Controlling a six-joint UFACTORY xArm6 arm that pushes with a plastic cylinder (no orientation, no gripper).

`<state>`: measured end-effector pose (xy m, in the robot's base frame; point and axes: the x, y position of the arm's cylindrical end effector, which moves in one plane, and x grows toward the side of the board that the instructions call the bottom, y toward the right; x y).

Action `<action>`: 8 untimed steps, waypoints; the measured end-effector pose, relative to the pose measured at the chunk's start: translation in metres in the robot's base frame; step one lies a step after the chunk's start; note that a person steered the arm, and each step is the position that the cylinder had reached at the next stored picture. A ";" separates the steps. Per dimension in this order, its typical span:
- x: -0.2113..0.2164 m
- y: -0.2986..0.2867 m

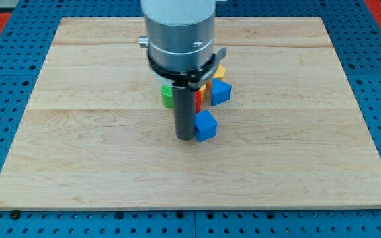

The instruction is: Slide the blue cube closer to the blue triangle

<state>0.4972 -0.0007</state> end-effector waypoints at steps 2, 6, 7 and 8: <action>-0.003 0.017; 0.033 0.082; 0.019 0.075; 0.009 0.060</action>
